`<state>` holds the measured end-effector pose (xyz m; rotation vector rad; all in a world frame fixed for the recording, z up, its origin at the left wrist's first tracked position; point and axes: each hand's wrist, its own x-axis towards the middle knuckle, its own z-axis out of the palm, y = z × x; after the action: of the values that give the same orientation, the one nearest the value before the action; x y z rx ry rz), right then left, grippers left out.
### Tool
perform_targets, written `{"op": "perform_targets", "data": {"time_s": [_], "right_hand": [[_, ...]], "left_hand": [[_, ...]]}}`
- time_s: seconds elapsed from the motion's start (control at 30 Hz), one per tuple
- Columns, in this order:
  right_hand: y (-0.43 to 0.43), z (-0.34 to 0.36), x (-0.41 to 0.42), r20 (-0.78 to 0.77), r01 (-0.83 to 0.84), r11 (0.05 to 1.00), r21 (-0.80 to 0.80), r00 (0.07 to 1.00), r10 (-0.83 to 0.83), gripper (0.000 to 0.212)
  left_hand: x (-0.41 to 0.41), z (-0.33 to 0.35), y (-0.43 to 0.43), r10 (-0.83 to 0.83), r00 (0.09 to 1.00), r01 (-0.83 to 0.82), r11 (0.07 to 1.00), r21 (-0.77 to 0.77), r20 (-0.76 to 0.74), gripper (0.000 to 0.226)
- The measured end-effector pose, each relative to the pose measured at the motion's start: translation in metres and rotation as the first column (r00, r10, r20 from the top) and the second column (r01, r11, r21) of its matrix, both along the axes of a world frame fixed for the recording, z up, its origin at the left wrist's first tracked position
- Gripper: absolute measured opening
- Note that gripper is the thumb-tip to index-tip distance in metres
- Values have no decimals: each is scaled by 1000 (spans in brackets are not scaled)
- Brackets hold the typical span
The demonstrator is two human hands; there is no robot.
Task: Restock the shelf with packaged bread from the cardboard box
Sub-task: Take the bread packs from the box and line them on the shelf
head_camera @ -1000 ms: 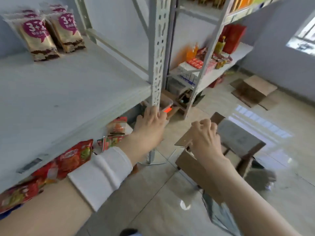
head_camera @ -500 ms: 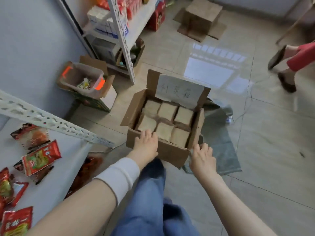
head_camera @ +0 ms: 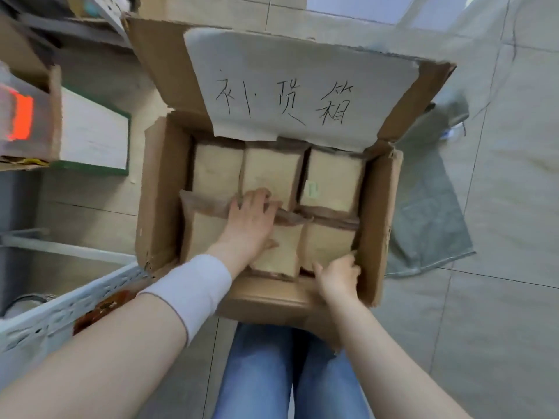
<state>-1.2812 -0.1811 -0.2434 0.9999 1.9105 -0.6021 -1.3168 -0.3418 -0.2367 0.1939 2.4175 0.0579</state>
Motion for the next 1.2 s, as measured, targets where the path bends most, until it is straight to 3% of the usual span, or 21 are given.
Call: {"op": "perform_targets", "data": {"time_s": [0.1, 0.23, 0.4, 0.5, 0.63, 0.8, 0.87, 1.0, 1.1, 1.2], "right_hand": [[-12, -19, -6, -32, 136, 989, 58, 990, -134, 87], [-11, -12, -1, -134, 150, 980, 130, 982, -133, 84], [2, 3, 8, -55, -152, 973, 172, 985, 163, 52], [1, 6, 11, -82, -155, 979, 134, 983, 167, 50], [3, 12, 16, -171, -22, 999, 33, 985, 27, 45], [28, 39, 21, -435, -52, 997, 57, 898, 72, 39], [38, 52, 23, -504, -50, 998, 44, 861, 65, 39], [58, 82, 28, -595, -36, 998, -45, 803, 2, 38], [74, 113, 38, -621, -2, 989, -146, 779, -90, 40], [82, 153, 52, -602, -10, 944, -330, 772, -202, 44]], "left_hand": [[-8, -12, -7, -117, 992, 116, 993, -34, -47, 73], [-12, -6, -18, -197, 980, 196, 980, -25, -21, 61], [-22, 1, -17, -165, 985, 164, 986, 17, 60, 52], [-19, 3, -15, -120, 986, 116, 992, 38, 115, 54], [-19, 6, -19, -69, 995, 61, 992, 108, 72, 56], [-10, 25, -17, -156, 988, 157, 974, 162, -23, 51], [0, 39, -13, -18, 1000, 23, 961, 276, -23, 47], [25, 87, -12, 367, 930, -307, 815, 492, -27, 41], [58, 143, -21, 607, 786, -454, 698, 555, -121, 47], [112, 212, -34, 788, 561, -511, 571, 643, -254, 46]]}}
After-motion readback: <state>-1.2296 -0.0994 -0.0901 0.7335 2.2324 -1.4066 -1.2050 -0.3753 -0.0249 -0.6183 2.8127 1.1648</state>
